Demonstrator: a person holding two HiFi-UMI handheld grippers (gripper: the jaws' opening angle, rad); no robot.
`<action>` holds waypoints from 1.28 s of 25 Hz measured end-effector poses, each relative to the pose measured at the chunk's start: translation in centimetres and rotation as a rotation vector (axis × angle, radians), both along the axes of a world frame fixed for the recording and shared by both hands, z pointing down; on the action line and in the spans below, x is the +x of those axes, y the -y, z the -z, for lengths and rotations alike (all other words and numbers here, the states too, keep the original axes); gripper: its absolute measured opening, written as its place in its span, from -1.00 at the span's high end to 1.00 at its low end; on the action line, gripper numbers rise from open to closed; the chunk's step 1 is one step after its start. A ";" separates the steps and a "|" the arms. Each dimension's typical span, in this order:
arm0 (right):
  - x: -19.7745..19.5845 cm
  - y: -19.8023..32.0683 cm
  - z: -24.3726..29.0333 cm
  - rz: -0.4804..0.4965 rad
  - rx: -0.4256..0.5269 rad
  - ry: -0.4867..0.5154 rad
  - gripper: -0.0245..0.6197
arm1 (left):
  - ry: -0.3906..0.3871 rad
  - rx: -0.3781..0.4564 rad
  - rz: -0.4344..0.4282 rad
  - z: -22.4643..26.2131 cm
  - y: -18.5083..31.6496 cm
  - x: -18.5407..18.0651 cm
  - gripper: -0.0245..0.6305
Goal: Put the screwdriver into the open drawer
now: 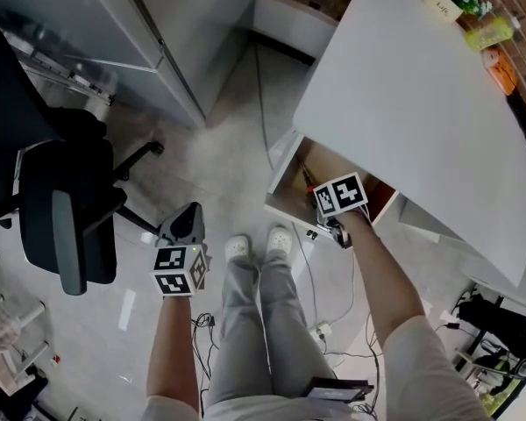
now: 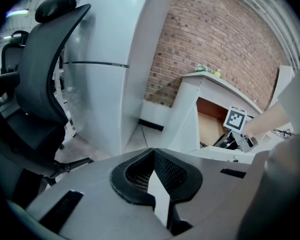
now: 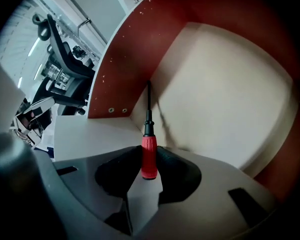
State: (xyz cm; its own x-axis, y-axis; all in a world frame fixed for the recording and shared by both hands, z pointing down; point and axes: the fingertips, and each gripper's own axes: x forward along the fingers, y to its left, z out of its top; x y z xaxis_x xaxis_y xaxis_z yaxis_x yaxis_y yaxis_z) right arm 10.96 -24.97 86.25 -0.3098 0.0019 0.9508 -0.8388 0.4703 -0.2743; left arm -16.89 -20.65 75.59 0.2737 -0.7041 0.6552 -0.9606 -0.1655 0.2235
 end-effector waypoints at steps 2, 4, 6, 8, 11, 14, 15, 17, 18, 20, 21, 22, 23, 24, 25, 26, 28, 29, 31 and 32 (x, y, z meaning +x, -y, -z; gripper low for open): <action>0.0 0.0 -0.1 -0.006 -0.011 -0.003 0.63 | -0.002 0.000 -0.003 0.0 0.1 0.0 0.89; 0.0 0.0 -0.1 -0.004 -0.004 -0.014 0.63 | -0.007 0.000 -0.001 0.1 -0.1 0.0 0.89; 0.2 0.1 0.1 -0.003 0.012 -0.029 0.63 | -0.009 -0.003 -0.003 0.2 -0.4 0.2 0.89; 0.5 0.2 0.3 -0.004 0.039 -0.047 0.62 | -0.007 -0.008 -0.006 0.3 -0.6 0.2 0.89; 0.8 0.1 0.8 -0.001 0.079 -0.070 0.62 | -0.007 -0.010 -0.009 0.9 -0.7 0.2 0.89; 0.9 -0.1 1.8 -0.012 0.099 -0.071 0.62 | -0.001 -0.008 -0.017 1.9 -0.6 0.0 0.89; 0.9 -0.3 2.2 -0.013 0.106 -0.071 0.62 | 0.000 -0.008 -0.018 2.3 -0.6 0.0 0.89; 1.0 -0.3 3.4 -0.011 0.144 -0.075 0.62 | 0.000 -0.009 -0.023 3.2 -0.6 0.1 0.89; 1.1 -0.2 4.2 -0.008 0.174 -0.081 0.62 | 0.000 -0.009 -0.027 3.7 -0.6 0.2 0.89; 1.1 0.0 5.9 -0.005 0.228 -0.087 0.62 | -0.003 -0.006 -0.039 4.7 -0.5 0.6 0.89; 1.1 0.0 6.7 -0.006 0.245 -0.084 0.62 | -0.006 -0.004 -0.045 5.2 -0.4 0.8 0.89; 1.0 -0.1 7.5 -0.007 0.257 -0.077 0.62 | -0.009 -0.001 -0.049 5.7 -0.3 1.0 0.89; 0.8 -0.3 8.3 -0.009 0.265 -0.068 0.62 | -0.012 0.004 -0.051 6.3 -0.3 1.2 0.89; 0.6 -0.4 9.0 -0.010 0.272 -0.059 0.62 | -0.015 0.008 -0.053 6.9 -0.2 1.4 0.89; 0.5 -0.6 9.8 -0.012 0.277 -0.049 0.62 | -0.017 0.011 -0.053 7.5 -0.2 1.6 0.89; 0.3 -0.9 10.5 -0.015 0.278 -0.035 0.62 | -0.020 0.014 -0.054 8.1 -0.2 1.7 0.89; -0.3 -1.5 12.0 -0.032 0.264 0.008 0.62 | -0.024 0.021 -0.061 9.4 -0.1 2.1 0.89; -0.6 -1.8 12.7 -0.046 0.255 0.032 0.62 | -0.026 0.028 -0.065 10.1 -0.1 2.3 0.89; -0.8 -2.3 14.3 -0.068 0.258 0.059 0.65 | -0.031 0.042 -0.068 11.5 0.0 2.5 0.89; -0.7 -2.5 15.1 -0.072 0.268 0.062 0.69 | -0.034 0.048 -0.067 12.1 -0.1 2.6 0.89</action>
